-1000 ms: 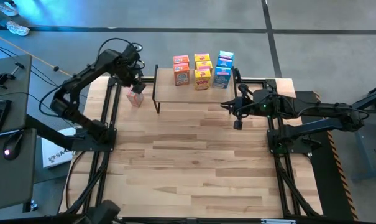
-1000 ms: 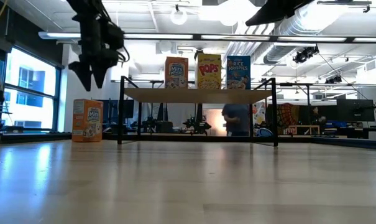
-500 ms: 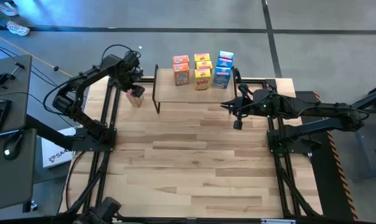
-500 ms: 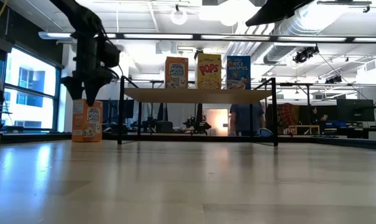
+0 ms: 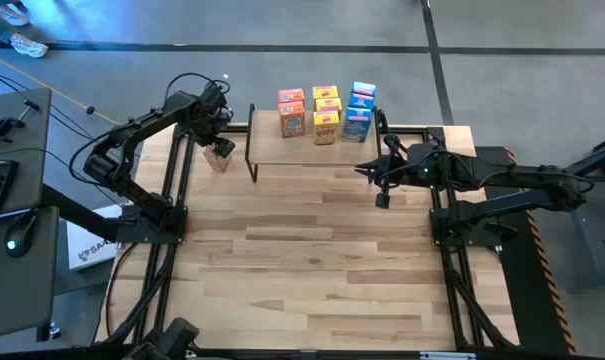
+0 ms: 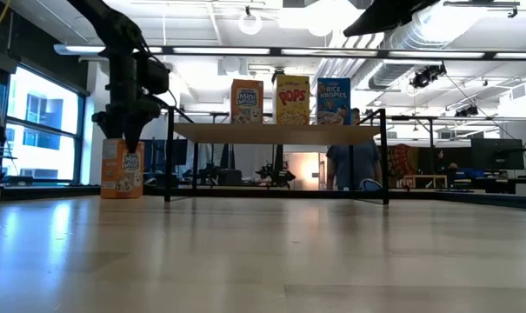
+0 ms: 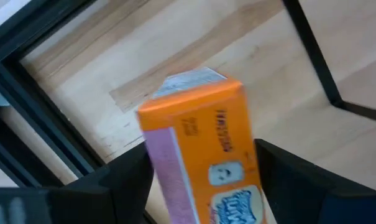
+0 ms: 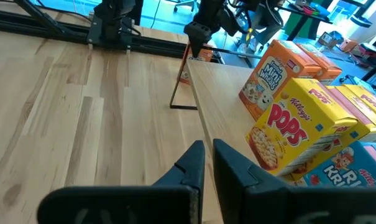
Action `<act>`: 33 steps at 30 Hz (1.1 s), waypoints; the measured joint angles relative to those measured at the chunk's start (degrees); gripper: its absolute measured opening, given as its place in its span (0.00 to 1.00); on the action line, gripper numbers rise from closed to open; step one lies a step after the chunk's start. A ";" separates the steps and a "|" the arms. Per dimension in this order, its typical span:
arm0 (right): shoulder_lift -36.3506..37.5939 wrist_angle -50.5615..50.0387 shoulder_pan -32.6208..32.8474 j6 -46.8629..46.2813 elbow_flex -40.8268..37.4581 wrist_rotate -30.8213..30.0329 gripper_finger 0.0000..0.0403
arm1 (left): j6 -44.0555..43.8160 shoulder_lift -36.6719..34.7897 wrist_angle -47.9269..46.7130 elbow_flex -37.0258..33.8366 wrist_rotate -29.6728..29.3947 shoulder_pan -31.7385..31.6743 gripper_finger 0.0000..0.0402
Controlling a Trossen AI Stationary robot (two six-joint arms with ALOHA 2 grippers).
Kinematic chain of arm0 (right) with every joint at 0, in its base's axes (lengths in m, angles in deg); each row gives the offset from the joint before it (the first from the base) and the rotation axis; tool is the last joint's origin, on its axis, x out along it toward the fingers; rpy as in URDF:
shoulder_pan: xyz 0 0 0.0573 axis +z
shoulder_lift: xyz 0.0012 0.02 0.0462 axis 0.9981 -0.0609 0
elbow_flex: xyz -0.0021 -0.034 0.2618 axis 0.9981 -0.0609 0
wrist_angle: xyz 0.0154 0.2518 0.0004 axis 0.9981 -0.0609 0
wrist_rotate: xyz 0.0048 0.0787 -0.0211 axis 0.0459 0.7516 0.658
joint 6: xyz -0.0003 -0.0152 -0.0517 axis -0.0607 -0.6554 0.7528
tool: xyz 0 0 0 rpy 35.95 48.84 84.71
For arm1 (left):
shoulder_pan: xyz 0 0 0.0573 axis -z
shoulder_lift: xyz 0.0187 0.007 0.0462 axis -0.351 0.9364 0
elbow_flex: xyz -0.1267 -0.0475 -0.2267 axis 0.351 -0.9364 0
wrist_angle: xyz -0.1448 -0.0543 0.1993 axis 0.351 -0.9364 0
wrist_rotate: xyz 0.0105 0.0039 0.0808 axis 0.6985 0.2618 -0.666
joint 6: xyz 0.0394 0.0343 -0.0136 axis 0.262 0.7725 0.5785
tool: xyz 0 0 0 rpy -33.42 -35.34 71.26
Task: Stack cereal on shelf
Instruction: Put the orange cereal box on the shelf aligned with the other orange cereal box
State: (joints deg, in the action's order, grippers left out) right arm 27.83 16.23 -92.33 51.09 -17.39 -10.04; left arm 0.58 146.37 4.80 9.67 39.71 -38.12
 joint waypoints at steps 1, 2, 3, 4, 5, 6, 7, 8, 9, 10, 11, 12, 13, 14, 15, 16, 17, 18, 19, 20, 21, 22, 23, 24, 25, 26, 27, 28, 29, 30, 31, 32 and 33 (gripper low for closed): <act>0.00 0.00 0.00 -0.01 0.00 0.00 0.04 | 0.51 -0.02 -0.21 0.00 0.00 0.19 0.63; 0.00 0.00 0.00 -0.01 0.00 -0.01 0.04 | 1.05 -0.02 -0.44 0.00 0.00 0.41 0.61; 0.00 0.00 0.00 0.02 0.00 -0.01 0.04 | 1.36 -0.02 -0.53 0.00 0.02 0.61 0.60; 0.00 0.00 0.00 0.04 0.00 -0.02 0.04 | 1.71 -0.02 -0.49 0.00 0.02 0.94 0.58; 0.00 0.00 0.00 0.04 0.00 -0.02 0.04 | 1.81 -0.02 -0.53 0.00 0.02 1.27 0.56; -0.01 0.00 0.00 0.00 0.00 -0.01 0.04 | 1.90 -0.02 -0.61 0.00 0.00 1.54 0.55; -0.02 0.00 0.00 -0.05 0.00 0.00 0.04 | 2.09 -0.02 -0.78 0.00 0.02 1.68 0.54; -0.02 0.00 0.00 -0.19 0.00 0.00 0.04 | 2.39 -0.02 -1.07 0.00 0.01 1.81 0.52; -0.02 0.00 0.00 -0.27 0.00 0.00 0.04 | 2.75 -0.02 -1.44 0.00 0.02 1.91 0.51; -0.02 0.00 0.00 -0.27 0.00 0.00 0.04 | 2.98 -0.02 -1.96 0.00 0.02 2.03 0.50; -0.02 -0.01 0.00 -0.27 0.00 0.00 0.04 | 3.37 -0.02 -2.51 0.00 0.00 2.20 0.50; -0.02 -0.01 0.00 -0.28 0.00 0.00 0.04 | 3.85 -0.15 -3.04 0.00 0.00 2.29 0.49; -0.02 -0.02 0.00 -0.28 0.00 0.01 0.04 | 4.38 -0.44 -3.80 0.00 0.00 2.38 0.48; -0.02 -0.02 0.00 -0.27 0.00 0.02 0.04 | 5.14 -0.81 -5.04 0.26 -0.01 2.49 0.48; -0.02 -0.02 0.00 -0.27 0.00 0.02 0.04 | 5.63 -1.17 -6.46 0.91 0.00 2.65 0.48; -0.02 -0.02 0.00 -0.27 0.00 0.02 0.04 | 5.89 -1.65 -7.48 1.80 -0.02 2.82 0.48; -0.02 0.00 0.00 -0.27 0.00 0.04 0.04 | 6.36 -2.30 -8.34 3.04 -0.03 2.95 0.48; -0.02 0.00 0.00 -0.27 0.00 0.02 0.04 | 6.88 -3.14 -8.99 4.32 -0.14 2.99 0.47; -0.02 0.00 0.00 -0.27 0.00 0.04 0.04 | 7.29 -4.15 -9.65 5.81 -0.25 2.99 0.47; -0.02 -0.01 0.00 -0.27 0.00 0.04 0.04 | 7.70 -5.05 -10.38 7.48 -0.24 2.99 0.47; -0.02 -0.02 0.00 -0.29 0.00 0.06 0.04 | 8.10 -5.91 -11.05 9.24 -0.44 2.99 0.47; -0.02 -0.02 0.00 -0.29 0.00 0.28 0.04 | 8.18 -6.71 -11.84 10.98 -1.12 2.99 0.47; -0.02 -0.02 0.00 -0.30 0.02 0.57 0.04 | 8.16 -7.56 -12.35 12.71 -2.20 3.11 0.47; -0.02 -0.02 0.00 -0.29 0.02 0.76 0.04 | 8.12 -8.48 -12.69 14.30 -3.40 3.28 0.47; -0.02 -0.02 0.00 -0.29 0.02 0.76 0.04 | 8.16 -9.47 -12.91 15.95 -4.60 3.40 0.47; -0.02 -0.02 0.00 -0.29 0.02 0.79 0.04 | 8.25 -10.38 -13.13 17.50 -5.61 3.45 0.47; -0.02 -0.02 0.00 -0.29 0.02 0.79 0.04 | 8.45 -11.31 -13.52 19.00 -6.33 3.66 0.47; -0.02 -0.02 0.00 -0.29 0.02 0.79 0.04 | 8.82 -12.15 -14.21 20.47 -6.81 3.98 0.47; -0.02 -0.02 0.00 -0.29 0.02 0.79 0.04 | 9.20 -13.02 -14.89 21.94 -7.34 4.50 0.47; -0.02 -0.02 0.00 -0.29 0.02 0.81 0.04 | 9.66 -13.81 -15.75 23.36 -8.02 5.20 0.47; -0.02 -0.02 0.00 -0.29 0.02 0.82 0.04 | 10.15 -14.52 -16.63 24.73 -8.51 6.02 0.47; -0.02 -0.02 0.00 -0.28 0.02 0.84 0.04 | 10.64 -15.25 -17.37 26.17 -9.01 6.83 0.47; -0.02 -0.02 0.00 -0.15 0.02 0.85 0.04 | 11.18 -15.80 -18.00 27.52 -9.46 7.63 0.47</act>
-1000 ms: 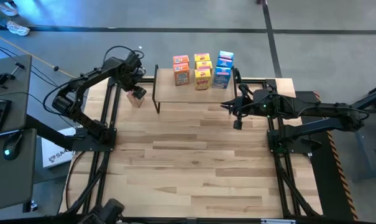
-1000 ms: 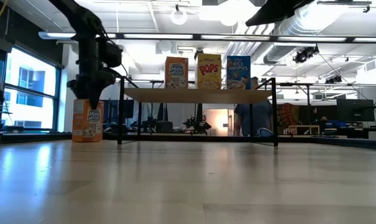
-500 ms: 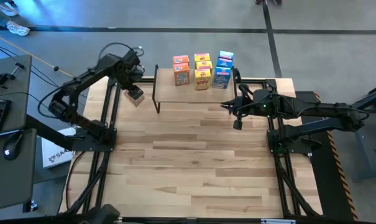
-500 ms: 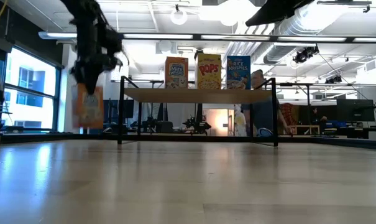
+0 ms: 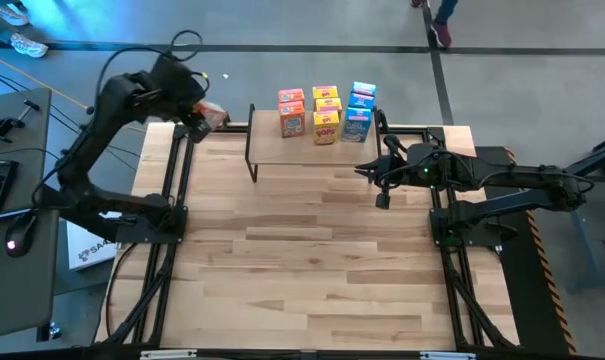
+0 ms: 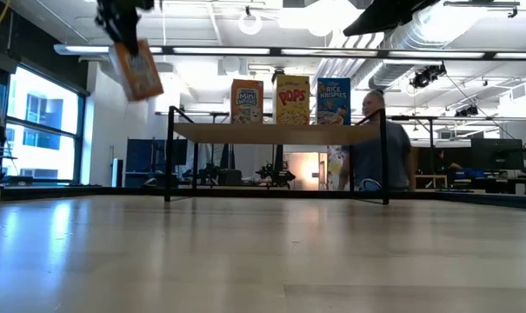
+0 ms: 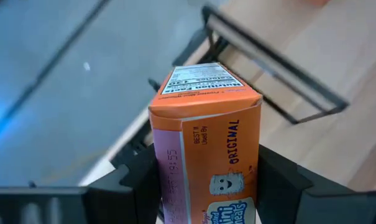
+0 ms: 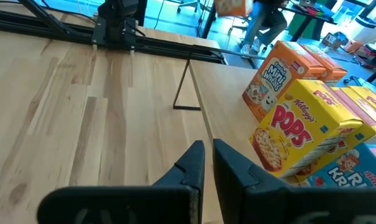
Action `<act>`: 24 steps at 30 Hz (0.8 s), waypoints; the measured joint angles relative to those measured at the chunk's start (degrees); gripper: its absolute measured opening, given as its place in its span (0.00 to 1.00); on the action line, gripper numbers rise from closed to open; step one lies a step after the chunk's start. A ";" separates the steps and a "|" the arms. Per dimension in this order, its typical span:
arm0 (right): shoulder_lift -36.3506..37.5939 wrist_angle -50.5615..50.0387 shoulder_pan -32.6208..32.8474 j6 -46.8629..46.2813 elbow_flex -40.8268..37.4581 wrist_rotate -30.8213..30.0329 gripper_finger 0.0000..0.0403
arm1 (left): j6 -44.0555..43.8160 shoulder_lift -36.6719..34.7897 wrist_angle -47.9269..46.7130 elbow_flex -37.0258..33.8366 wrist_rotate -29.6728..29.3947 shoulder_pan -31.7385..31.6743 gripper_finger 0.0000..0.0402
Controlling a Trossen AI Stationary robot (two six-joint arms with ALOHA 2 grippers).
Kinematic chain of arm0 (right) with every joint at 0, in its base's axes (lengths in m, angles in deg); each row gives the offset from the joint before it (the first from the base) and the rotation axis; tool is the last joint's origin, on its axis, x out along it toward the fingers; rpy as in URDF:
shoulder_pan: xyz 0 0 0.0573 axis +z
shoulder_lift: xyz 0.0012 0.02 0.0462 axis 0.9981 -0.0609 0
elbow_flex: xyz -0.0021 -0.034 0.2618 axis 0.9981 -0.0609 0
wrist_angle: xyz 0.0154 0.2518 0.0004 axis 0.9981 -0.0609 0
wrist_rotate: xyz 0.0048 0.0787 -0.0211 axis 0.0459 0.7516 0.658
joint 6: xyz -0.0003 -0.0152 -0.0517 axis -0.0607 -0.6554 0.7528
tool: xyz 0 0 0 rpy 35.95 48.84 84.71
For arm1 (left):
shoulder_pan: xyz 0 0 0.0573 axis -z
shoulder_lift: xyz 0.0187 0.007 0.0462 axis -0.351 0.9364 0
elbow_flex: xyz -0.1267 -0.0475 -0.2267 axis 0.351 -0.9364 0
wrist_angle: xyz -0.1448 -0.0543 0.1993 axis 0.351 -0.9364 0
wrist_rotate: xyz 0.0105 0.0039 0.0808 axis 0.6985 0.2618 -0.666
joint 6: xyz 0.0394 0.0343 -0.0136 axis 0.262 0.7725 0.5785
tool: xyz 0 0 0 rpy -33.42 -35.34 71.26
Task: Stack cereal on shelf
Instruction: Put the orange cereal box on the shelf aligned with the other orange cereal box
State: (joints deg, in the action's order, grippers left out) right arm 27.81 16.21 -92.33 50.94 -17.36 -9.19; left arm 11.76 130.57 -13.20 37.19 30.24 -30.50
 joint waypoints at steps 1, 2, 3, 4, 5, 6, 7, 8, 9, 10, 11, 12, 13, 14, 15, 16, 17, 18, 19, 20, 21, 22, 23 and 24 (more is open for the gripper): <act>0.00 0.00 0.00 0.23 0.00 0.02 0.04 | 0.28 -0.50 -0.33 1.18 -0.24 0.87 0.47; 0.00 0.03 0.00 0.44 0.00 0.04 0.04 | 0.54 -0.74 -0.47 2.38 -0.24 1.94 0.47; 0.00 0.05 0.00 0.66 0.00 0.07 0.04 | 0.66 -0.81 -0.55 3.48 -0.24 3.20 0.47; 0.00 0.16 0.00 0.78 0.00 0.07 0.04 | 0.63 -0.63 -0.64 4.46 -0.17 4.47 0.47; 0.00 0.29 0.00 0.79 0.00 0.09 0.04 | 0.62 -0.22 -0.65 5.33 0.19 5.85 0.47; 0.00 0.35 0.00 0.77 0.00 0.15 0.04 | 0.61 0.41 -0.43 6.11 0.87 7.22 0.47; 0.00 0.35 0.00 0.75 0.00 0.41 0.04 | 0.61 1.21 -0.12 6.70 1.66 8.58 0.47; 0.00 0.37 0.00 0.75 0.00 0.57 0.04 | 0.61 2.15 0.27 7.11 2.45 9.81 0.47; 0.00 0.35 -0.02 0.75 0.00 0.96 0.04 | 0.68 3.30 0.66 7.54 3.04 11.06 0.47; 0.00 0.37 0.00 0.75 0.00 1.27 0.04 | 0.73 4.60 1.23 7.95 3.38 12.24 0.47; 0.00 0.39 -0.01 0.75 0.00 1.60 0.04 | 1.02 5.94 1.78 8.35 3.54 13.26 0.47; 0.00 0.39 -0.01 0.75 0.00 1.83 0.04 | 1.30 7.38 2.28 8.74 3.54 14.24 0.47; 0.00 0.39 0.00 0.75 0.00 1.92 0.04 | 1.66 8.83 2.62 9.24 3.59 15.22 0.47; 0.00 0.41 0.00 0.75 0.00 1.92 0.04 | 2.05 10.35 2.77 9.93 3.73 16.17 0.47; 0.00 0.40 0.00 0.64 0.00 1.95 0.04 | 2.50 11.85 2.89 10.59 3.78 17.11 0.47; 0.00 0.42 0.00 0.31 0.00 1.95 0.04 | 2.95 13.28 2.93 11.20 3.80 18.03 0.47; 0.00 0.42 0.00 0.31 0.00 1.95 0.04 | 3.25 14.68 2.97 11.89 3.90 18.88 0.47; 0.00 0.42 0.00 0.31 0.00 1.95 0.04 | 3.60 16.00 3.00 12.57 4.01 19.52 0.47; 0.00 0.42 0.00 0.31 0.00 1.95 0.04 | 3.79 17.21 3.02 13.29 4.23 20.13 0.47; 0.00 0.42 -0.02 0.31 0.00 1.95 0.04 | 3.96 18.35 3.04 13.98 4.57 20.74 0.47; 0.00 0.40 -0.02 0.31 0.00 1.95 0.04 | 4.02 19.46 3.21 14.53 4.65 21.22 0.47; 0.00 0.42 -0.01 0.31 0.00 1.95 0.04 | 4.03 20.46 3.39 14.97 4.83 21.63 0.47; 0.00 0.42 -0.02 0.31 0.00 1.95 0.04 | 4.07 21.47 3.55 15.32 4.86 21.95 0.47; 0.00 0.39 -0.01 0.31 0.00 1.95 0.04 | 4.14 22.46 3.67 15.62 4.85 22.17 0.47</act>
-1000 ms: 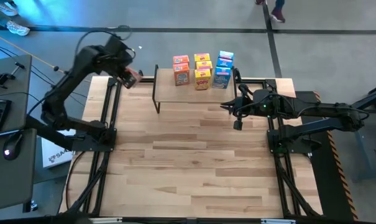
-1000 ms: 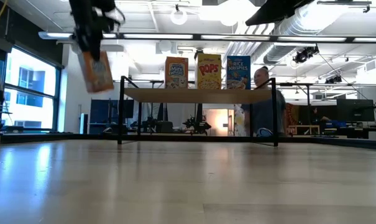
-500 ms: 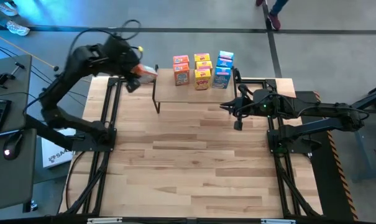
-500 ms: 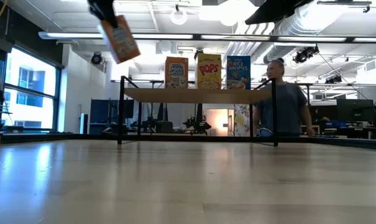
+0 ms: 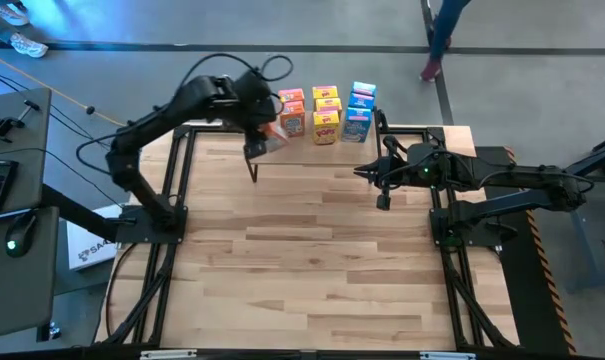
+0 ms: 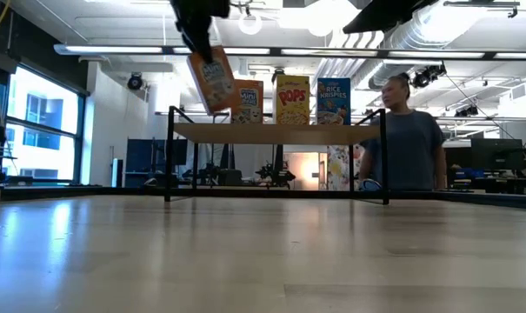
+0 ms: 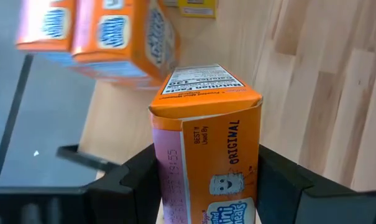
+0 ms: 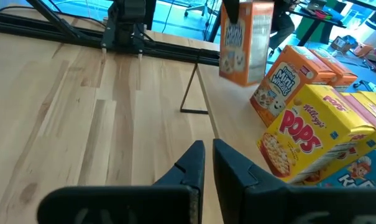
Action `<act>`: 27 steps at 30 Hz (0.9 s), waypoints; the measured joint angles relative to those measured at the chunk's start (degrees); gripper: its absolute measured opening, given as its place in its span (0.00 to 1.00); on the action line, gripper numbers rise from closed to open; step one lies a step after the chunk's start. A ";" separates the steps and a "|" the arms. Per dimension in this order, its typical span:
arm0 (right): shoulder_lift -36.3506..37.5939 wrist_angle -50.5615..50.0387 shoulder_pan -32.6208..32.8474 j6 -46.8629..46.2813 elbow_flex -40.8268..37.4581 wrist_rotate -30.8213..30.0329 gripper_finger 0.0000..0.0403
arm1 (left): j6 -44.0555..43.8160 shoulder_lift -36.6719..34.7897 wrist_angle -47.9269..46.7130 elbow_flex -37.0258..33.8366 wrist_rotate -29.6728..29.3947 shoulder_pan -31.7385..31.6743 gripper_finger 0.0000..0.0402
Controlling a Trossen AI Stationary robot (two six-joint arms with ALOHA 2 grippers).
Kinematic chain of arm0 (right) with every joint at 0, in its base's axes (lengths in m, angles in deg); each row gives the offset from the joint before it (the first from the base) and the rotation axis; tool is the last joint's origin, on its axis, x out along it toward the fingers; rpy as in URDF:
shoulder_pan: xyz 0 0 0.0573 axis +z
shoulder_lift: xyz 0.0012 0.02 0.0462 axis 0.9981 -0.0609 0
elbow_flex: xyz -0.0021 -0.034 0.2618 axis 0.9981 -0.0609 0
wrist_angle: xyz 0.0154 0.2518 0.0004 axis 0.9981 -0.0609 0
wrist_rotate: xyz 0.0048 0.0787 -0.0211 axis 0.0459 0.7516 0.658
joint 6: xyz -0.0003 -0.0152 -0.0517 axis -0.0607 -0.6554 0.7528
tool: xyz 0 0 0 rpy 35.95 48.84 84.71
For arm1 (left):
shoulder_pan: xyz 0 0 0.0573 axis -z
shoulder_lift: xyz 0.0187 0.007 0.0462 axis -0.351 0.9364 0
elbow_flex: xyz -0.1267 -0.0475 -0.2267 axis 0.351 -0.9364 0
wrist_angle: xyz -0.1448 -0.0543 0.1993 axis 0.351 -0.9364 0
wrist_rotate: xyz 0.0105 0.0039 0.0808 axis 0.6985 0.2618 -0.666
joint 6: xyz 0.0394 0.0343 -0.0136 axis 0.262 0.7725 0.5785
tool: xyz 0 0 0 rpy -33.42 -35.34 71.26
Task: Stack cereal on shelf
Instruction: Put the orange cereal box on the shelf aligned with the other orange cereal box
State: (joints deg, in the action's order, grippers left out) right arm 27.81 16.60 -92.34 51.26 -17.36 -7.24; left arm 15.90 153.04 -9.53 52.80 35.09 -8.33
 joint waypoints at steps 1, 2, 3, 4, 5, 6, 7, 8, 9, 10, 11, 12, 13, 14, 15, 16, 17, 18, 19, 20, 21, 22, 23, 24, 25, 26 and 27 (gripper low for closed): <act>0.00 0.02 -0.01 0.00 0.00 0.00 0.04 | 0.23 0.96 -0.02 0.28 0.02 0.19 0.47; 0.00 0.00 0.01 0.00 0.00 0.00 0.04 | 0.40 1.83 -0.07 0.63 0.03 0.23 0.47; 0.00 0.02 0.00 0.00 0.00 0.00 0.04 | 0.42 2.51 0.01 0.85 0.23 0.23 0.47; 0.00 0.00 0.01 0.00 0.00 0.00 0.04 | 0.42 3.15 -0.03 1.09 0.73 0.23 0.47; 0.00 0.02 -0.01 0.00 0.00 0.00 0.04 | 0.45 3.65 -0.01 1.30 1.47 0.23 0.47; 0.00 0.02 -0.01 0.00 0.00 0.00 0.04 | 0.47 4.12 0.05 1.45 2.38 0.22 0.47; 0.00 0.01 0.01 0.00 0.00 0.02 0.04 | 0.47 4.42 0.07 1.48 3.02 0.19 0.47; 0.00 0.02 0.00 -0.02 0.00 0.02 0.04 | 0.46 4.58 0.19 1.48 3.51 0.09 0.47; 0.00 0.02 0.00 -0.01 0.00 0.02 0.04 | 0.47 4.66 0.54 1.48 3.61 0.09 0.47; 0.00 0.01 0.00 -0.02 0.00 0.02 0.04 | 0.55 4.66 0.98 1.52 3.61 0.28 0.47; 0.00 0.01 -0.01 -0.02 0.00 0.02 0.04 | 0.74 4.64 1.49 1.54 3.61 0.46 0.47; 0.00 0.02 -0.01 -0.02 0.00 0.02 0.04 | 0.96 4.64 2.09 1.54 3.61 0.52 0.47; 0.00 0.00 0.01 -0.02 0.00 0.02 0.04 | 1.10 4.66 2.70 1.54 3.63 0.56 0.47; 0.00 0.02 0.01 -0.02 0.00 0.02 0.04 | 1.29 4.66 3.15 1.54 3.61 0.56 0.47; 0.00 0.02 0.00 -0.02 0.00 0.02 0.04 | 1.36 4.65 3.39 1.54 3.63 0.56 0.47; 0.00 0.02 -0.01 -0.02 0.00 0.02 0.04 | 1.38 4.64 3.45 1.54 3.63 0.56 0.47; 0.00 0.01 0.00 -0.02 0.00 0.02 0.04 | 1.37 4.66 3.55 1.54 3.65 0.56 0.47; 0.00 0.01 0.00 -0.02 0.00 0.02 0.04 | 1.36 4.66 3.65 1.54 3.75 0.56 0.47; 0.00 0.00 -0.01 -0.02 0.00 0.02 0.04 | 1.37 4.64 3.74 1.54 4.04 0.59 0.47; 0.00 0.01 -0.01 -0.02 0.00 0.02 0.04 | 1.36 4.65 3.87 1.54 4.42 0.72 0.47; 0.00 0.00 -0.01 -0.02 0.00 0.02 0.04 | 1.21 4.66 4.24 1.54 4.72 0.80 0.47; 0.00 0.00 0.01 -0.02 0.00 0.02 0.04 | 0.93 4.71 5.07 1.54 4.86 0.85 0.47; 0.00 0.00 -0.01 -0.02 0.00 0.02 0.04 | 0.61 4.75 5.97 1.54 4.90 0.95 0.47; 0.00 0.02 0.01 -0.02 0.00 0.02 0.04 | 0.32 4.75 6.70 1.54 4.88 0.93 0.47; 0.00 0.00 0.01 -0.02 0.00 0.02 0.04 | -0.03 4.75 7.24 1.54 4.90 0.93 0.47; 0.00 0.00 0.01 -0.02 0.00 0.02 0.04 | -0.08 4.75 7.90 1.54 4.88 0.93 0.47; 0.00 0.00 0.00 -0.02 0.00 0.02 0.04 | -0.08 4.75 8.72 1.54 4.88 0.93 0.47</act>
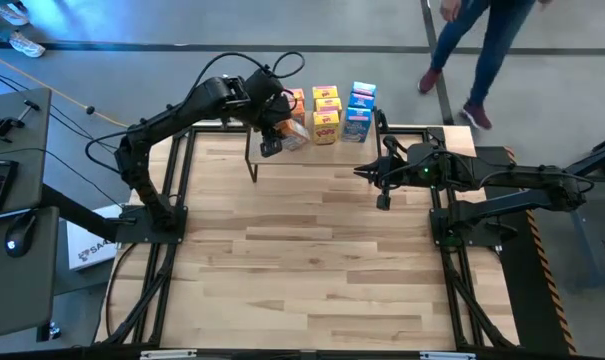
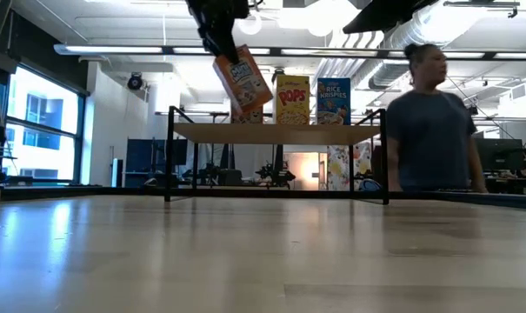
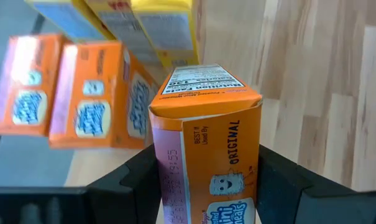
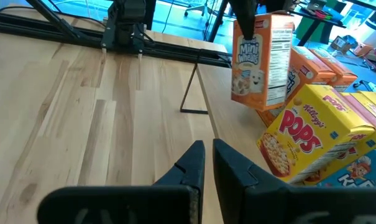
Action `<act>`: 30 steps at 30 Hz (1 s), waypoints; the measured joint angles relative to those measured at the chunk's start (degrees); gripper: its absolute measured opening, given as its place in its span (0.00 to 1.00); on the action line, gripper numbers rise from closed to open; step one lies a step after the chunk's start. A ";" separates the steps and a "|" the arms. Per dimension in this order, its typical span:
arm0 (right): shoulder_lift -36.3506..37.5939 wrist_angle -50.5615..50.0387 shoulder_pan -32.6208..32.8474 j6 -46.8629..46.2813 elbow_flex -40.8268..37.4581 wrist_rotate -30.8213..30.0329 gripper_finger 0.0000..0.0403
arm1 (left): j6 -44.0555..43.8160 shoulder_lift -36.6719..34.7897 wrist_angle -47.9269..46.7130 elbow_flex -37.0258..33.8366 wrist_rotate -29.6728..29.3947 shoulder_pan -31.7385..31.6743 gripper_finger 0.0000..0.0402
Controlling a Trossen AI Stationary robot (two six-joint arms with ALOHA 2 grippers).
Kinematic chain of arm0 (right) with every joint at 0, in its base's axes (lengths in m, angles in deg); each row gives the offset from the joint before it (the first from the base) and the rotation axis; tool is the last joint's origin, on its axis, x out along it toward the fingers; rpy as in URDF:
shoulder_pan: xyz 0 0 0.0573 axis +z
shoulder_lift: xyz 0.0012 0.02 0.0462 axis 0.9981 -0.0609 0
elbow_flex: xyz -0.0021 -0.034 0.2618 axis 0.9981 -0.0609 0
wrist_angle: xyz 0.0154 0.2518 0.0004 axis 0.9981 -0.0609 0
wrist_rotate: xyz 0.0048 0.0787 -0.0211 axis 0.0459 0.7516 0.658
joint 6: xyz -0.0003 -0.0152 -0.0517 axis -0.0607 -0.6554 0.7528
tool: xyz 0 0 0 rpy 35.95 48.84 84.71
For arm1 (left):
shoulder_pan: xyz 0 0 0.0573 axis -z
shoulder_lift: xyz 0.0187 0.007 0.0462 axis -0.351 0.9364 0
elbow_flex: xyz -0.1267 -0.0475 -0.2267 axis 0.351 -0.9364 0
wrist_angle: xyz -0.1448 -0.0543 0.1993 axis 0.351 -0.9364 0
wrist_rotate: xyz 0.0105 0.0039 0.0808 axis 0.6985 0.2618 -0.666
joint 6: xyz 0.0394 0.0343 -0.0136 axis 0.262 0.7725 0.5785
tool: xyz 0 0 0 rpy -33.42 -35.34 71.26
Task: Stack cereal on shelf
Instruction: Put the orange cereal box on the shelf aligned with the other orange cereal box
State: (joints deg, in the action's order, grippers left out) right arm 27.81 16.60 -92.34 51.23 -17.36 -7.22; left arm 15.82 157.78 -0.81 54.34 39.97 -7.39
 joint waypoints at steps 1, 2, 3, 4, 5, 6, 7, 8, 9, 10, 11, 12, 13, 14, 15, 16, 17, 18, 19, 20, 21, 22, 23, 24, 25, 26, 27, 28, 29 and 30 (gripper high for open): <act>0.00 0.00 0.01 0.00 0.00 0.00 0.04 | 0.00 0.00 0.63 0.00 0.00 0.01 0.47; 0.00 0.00 -0.01 0.00 0.00 -0.01 0.04 | 0.05 0.00 0.76 0.00 0.00 0.08 0.47; 0.00 0.00 0.01 0.00 0.00 0.00 0.04 | 0.25 0.00 0.54 0.00 0.00 0.20 0.47; 0.00 0.00 -0.01 -0.01 0.00 0.00 0.04 | 0.39 0.00 0.42 0.00 0.00 0.26 0.47; 0.00 0.00 0.00 0.00 0.00 0.00 0.04 | 0.38 0.00 0.44 0.00 0.01 0.28 0.47; 0.00 0.00 -0.01 0.00 0.00 0.00 0.04 | 0.37 0.00 0.44 0.00 0.00 0.39 0.47; 0.00 0.00 0.01 0.00 0.00 0.00 0.04 | 0.39 0.00 0.44 0.00 0.00 0.49 0.48; 0.00 0.00 0.01 0.00 0.00 0.00 0.04 | 0.43 0.06 0.47 0.00 0.00 0.58 0.48; 0.00 0.00 -0.01 0.00 0.00 0.00 0.04 | 0.44 0.21 0.52 0.00 0.02 0.59 0.48; 0.00 0.00 0.00 0.00 0.00 0.00 0.04 | 0.44 0.37 0.50 0.00 0.02 0.59 0.48; 0.00 0.00 0.01 0.00 0.00 0.00 0.04 | 0.45 0.49 0.46 0.00 0.02 0.59 0.49; 0.00 0.00 -0.01 0.00 0.00 0.00 0.04 | 0.48 0.84 0.50 0.00 0.02 0.59 0.49; 0.00 0.00 -0.02 0.00 0.00 0.00 0.04 | 0.50 1.11 0.59 0.00 0.06 0.61 0.50; 0.00 0.00 -0.01 0.00 0.00 0.00 0.04 | 0.48 1.33 0.47 0.00 0.17 0.59 0.50; 0.00 -0.02 0.00 0.00 0.00 0.02 0.04 | 0.50 1.61 0.28 0.00 0.16 0.59 0.51; 0.00 -0.02 -0.02 -0.02 0.00 0.02 0.04 | 0.54 1.95 0.48 0.00 0.09 0.66 0.51; 0.00 -0.09 -0.02 -0.02 0.02 0.02 0.04 | 0.57 2.17 0.73 0.00 0.00 0.75 0.52; 0.00 -0.29 0.00 -0.02 0.02 0.04 0.04 | 0.57 2.31 0.57 0.00 -0.09 0.74 0.53; 0.00 -0.41 -0.01 -0.04 0.02 0.06 0.04 | 0.60 2.37 0.45 0.00 -0.43 0.74 0.54; 0.00 -0.43 0.01 -0.19 0.02 0.08 0.04 | 0.82 2.44 0.60 0.00 -0.72 0.74 0.55; 0.00 -0.55 -0.01 -0.37 0.02 0.12 0.04 | 0.94 2.56 0.84 0.02 -1.18 0.74 0.56; 0.00 -0.60 0.00 -0.44 0.02 0.13 0.04 | 0.94 2.67 0.88 0.04 -1.46 0.74 0.57; 0.00 -0.60 0.00 -0.44 0.02 0.20 0.04 | 0.94 2.82 0.75 0.02 -1.48 0.74 0.58; 0.00 -0.64 -0.02 -0.44 0.02 0.32 0.04 | 0.98 2.89 0.75 0.02 -1.57 0.74 0.59; 0.00 -0.65 -0.01 -0.44 0.02 0.31 0.04 | 1.11 2.90 0.96 0.02 -1.82 0.74 0.59; 0.00 -0.64 0.01 -0.44 0.02 0.33 0.04 | 1.40 2.91 1.36 0.02 -2.58 0.74 0.60; 0.00 -0.66 -0.02 -0.44 0.02 0.33 0.04 | 1.77 2.89 1.88 0.02 -3.61 0.74 0.61; 0.00 -0.68 0.01 -0.44 0.02 0.32 0.04 | 2.24 2.89 2.40 0.02 -4.92 0.74 0.61; 0.00 -0.71 0.01 -0.44 0.02 0.32 0.04 | 2.54 2.88 2.98 0.02 -6.04 0.78 0.61; 0.00 -0.78 0.00 -0.44 0.02 0.31 0.04 | 2.60 2.82 3.56 0.18 -6.84 0.90 0.61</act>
State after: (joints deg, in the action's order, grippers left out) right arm 27.81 15.82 -92.34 50.80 -17.34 -6.91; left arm 18.42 160.60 2.75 54.52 33.13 -6.49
